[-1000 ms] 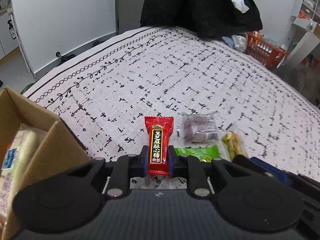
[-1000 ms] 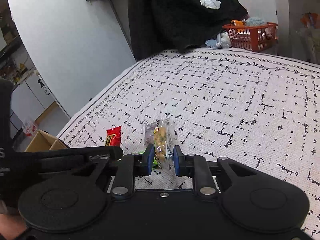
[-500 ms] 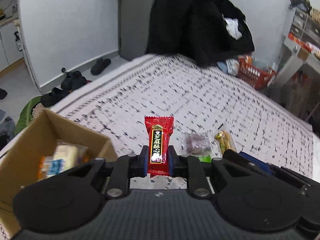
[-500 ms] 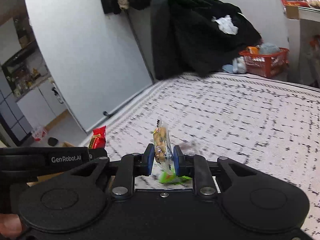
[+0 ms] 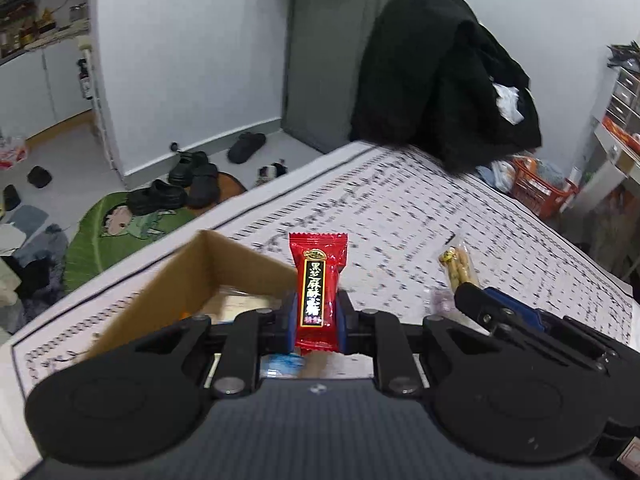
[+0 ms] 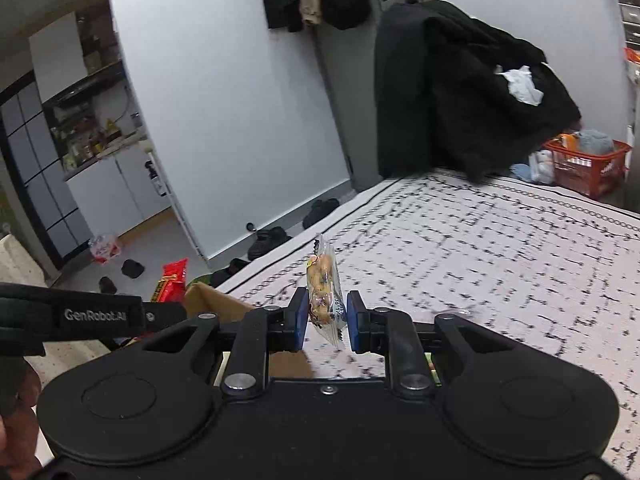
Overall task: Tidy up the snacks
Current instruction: 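Lift both held snacks off the bed and carry them over the cardboard box, then open both tools to drop the peanut packet and red bar into the box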
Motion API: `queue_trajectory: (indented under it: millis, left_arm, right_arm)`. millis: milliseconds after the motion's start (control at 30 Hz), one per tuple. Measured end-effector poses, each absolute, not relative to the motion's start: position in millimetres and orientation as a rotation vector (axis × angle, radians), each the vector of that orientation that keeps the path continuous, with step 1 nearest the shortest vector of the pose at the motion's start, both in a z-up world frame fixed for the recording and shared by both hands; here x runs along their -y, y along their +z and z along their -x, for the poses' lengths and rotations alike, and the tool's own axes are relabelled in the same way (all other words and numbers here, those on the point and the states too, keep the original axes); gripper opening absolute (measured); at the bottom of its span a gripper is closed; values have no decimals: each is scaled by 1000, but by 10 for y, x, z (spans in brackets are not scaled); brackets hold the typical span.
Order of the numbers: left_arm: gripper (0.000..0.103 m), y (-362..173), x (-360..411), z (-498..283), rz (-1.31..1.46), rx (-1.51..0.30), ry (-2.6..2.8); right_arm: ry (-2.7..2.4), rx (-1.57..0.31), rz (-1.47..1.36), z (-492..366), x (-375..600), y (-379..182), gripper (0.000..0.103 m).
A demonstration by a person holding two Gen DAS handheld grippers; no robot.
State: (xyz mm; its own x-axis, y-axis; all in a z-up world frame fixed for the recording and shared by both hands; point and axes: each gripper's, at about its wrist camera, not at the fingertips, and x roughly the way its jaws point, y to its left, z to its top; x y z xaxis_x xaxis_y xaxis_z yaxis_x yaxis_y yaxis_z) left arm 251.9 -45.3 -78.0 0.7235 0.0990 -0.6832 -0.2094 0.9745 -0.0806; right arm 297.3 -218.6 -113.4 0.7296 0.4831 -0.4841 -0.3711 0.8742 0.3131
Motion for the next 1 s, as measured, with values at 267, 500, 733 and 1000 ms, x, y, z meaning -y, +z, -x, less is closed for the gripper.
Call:
queue_trajectory:
  millis: [267,500,733,1000]
  left_arm:
    - [18,-681,44,-2379,193,-734,237]
    - [18,-655,-247,-2346,225,-730,283]
    - [18,-714,-442,-2350,267,-743,297]
    - [18,-846,-574,-2401,294,-780,301]
  right_arm:
    - [529,-571,-151,-2882,1842,-1058,20]
    - [568,-580,-123,-2857,1586,-1057,20]
    - [553,-602,-88,-2901,1379,-1122,27]
    - [489,-661,-131,-2975,1563,-1215,42]
